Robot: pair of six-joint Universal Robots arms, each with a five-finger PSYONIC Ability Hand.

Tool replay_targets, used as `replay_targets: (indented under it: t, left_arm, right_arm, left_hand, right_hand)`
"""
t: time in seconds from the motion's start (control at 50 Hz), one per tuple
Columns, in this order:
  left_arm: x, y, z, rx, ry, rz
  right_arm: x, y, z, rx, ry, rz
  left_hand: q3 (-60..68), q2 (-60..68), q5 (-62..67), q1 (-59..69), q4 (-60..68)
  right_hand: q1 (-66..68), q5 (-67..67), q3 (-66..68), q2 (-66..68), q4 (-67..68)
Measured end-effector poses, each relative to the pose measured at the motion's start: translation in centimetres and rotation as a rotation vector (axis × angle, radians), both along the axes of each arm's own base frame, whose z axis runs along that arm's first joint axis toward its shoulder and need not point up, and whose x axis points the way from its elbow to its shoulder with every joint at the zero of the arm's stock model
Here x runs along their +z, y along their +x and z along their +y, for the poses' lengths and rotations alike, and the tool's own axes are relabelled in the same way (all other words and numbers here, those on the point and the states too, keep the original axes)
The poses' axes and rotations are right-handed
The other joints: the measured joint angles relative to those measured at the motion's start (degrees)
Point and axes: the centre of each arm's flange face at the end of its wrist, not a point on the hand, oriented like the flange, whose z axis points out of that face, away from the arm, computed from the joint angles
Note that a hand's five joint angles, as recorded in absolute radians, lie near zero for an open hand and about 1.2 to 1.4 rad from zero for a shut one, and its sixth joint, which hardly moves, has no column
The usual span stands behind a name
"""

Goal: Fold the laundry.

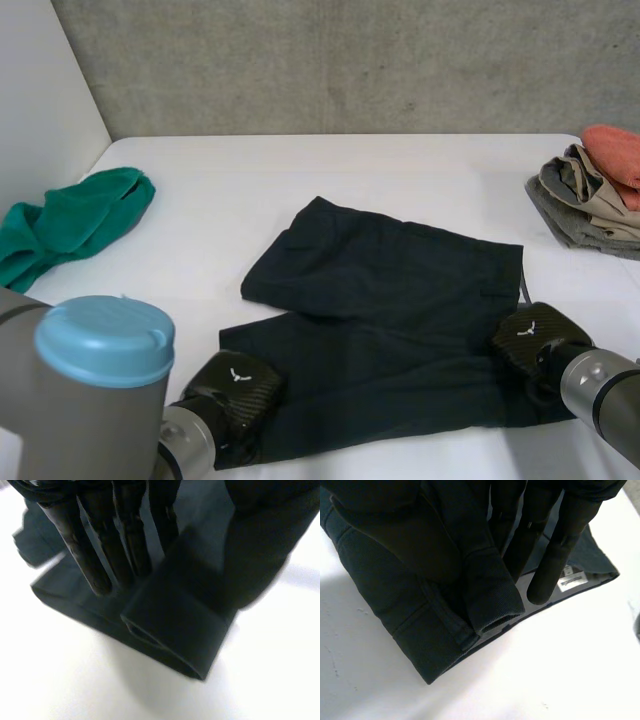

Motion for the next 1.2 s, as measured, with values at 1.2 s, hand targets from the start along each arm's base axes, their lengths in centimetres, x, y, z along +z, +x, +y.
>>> replay_targets:
  t: [1.2]
  left_arm:
    - [1.0,-15.7,-20.4,-0.001,-0.941,0.210]
  right_arm:
    - [0.2,2.1,-18.2,-0.105,-0.687,-0.126]
  left_hand:
    - [-37.98,-38.51,-37.41,-42.01,-38.74]
  right_hand:
    - [-49.76,-56.44,-56.44,-55.72,-56.66]
